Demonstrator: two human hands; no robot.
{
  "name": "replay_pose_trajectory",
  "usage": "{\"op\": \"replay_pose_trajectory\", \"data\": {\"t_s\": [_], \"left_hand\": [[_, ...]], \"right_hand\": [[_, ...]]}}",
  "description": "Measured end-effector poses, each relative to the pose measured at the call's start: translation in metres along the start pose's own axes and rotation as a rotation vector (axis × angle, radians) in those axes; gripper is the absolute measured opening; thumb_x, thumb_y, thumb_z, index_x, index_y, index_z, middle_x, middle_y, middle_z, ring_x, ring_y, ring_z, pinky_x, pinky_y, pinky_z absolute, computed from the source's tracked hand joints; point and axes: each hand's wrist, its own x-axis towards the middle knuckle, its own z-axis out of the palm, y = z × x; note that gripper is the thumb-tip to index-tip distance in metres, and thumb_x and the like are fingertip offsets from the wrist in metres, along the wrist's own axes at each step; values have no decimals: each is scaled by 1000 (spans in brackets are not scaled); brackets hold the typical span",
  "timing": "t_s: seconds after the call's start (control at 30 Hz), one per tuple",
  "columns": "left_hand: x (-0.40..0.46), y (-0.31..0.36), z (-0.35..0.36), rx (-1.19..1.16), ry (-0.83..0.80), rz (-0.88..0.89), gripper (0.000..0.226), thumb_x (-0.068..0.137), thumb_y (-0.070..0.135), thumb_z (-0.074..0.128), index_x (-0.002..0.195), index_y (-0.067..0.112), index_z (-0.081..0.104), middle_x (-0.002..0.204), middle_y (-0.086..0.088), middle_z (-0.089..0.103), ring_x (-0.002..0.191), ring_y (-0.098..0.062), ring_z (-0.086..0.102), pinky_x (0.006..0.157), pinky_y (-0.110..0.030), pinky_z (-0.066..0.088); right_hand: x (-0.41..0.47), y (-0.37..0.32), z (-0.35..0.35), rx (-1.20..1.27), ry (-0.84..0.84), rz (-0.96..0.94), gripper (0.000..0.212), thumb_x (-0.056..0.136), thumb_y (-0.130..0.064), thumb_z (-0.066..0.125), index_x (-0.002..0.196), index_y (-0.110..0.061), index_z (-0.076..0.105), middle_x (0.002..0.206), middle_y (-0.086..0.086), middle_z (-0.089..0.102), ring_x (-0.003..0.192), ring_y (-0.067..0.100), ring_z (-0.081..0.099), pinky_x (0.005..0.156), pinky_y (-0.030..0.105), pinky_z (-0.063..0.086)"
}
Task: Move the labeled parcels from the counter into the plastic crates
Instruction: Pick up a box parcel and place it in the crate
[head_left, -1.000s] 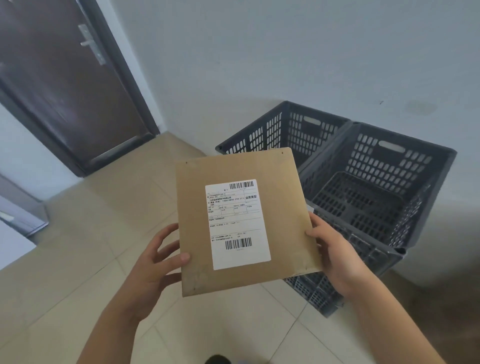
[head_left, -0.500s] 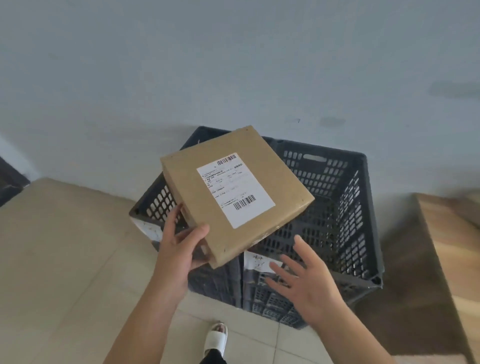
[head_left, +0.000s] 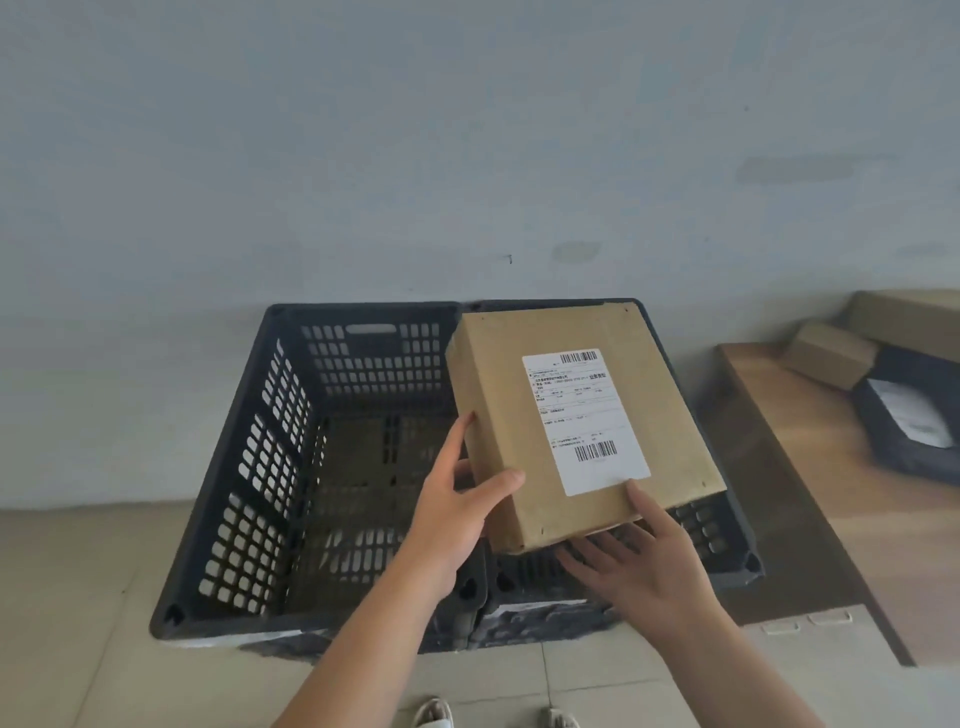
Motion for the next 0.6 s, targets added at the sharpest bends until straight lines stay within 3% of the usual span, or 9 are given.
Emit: {"op": "replay_pose_trajectory", "data": {"t_s": [0.17,0.23,0.27,0.33,0.4,0.5,0.6], "left_hand": [[37,0,17,80,-87,-87,75,80,52,84,139,68,42,115,25,71,104,6,68,78,-22,57],[53,2,21,161,-70,-88,62,78,64,80,130,70,46,117,30,68,104,8,65,87,-20,54],[63,0,21,216,-2,-70,58,80,66,76,131,66,47,129,30,62,111,7,61,95,-23,50],[85,-8,17,340,198,-58,62,89,63,69,145,54,43,154,14,45,136,-11,48,108,-39,43],[104,-17,13,440,310,-99,71,94,58,65,156,47,31,165,3,31,149,-25,36,116,-51,37],[131,-30,18,574,330,-168,83,97,57,61,162,42,12,170,-2,20,154,-32,28,120,-57,32],[149,-46,32,775,372,-226,89,98,60,56,164,37,1,172,-4,15,154,-34,29,117,-57,38]], "right_hand": [[24,-21,-5,74,78,-22,49,90,-31,76,128,-7,57,129,25,64,112,46,67,79,58,59],[39,-28,-10,100,101,-20,48,91,-31,77,129,-10,56,130,24,62,112,47,67,80,58,61],[47,-31,-12,116,110,-11,49,91,-30,78,130,-12,55,129,24,61,112,48,66,80,60,62],[66,-36,-16,153,133,45,51,90,-28,79,131,-13,52,129,25,58,112,49,64,81,62,61],[87,-38,-20,177,164,112,52,90,-26,79,131,-13,51,129,26,55,111,49,62,82,64,59],[122,-35,-23,173,224,178,57,92,-24,78,138,-13,48,127,25,55,106,47,61,80,63,57],[161,-31,-22,134,272,204,53,93,-23,76,137,-19,45,132,22,56,98,42,60,95,64,53]]}}
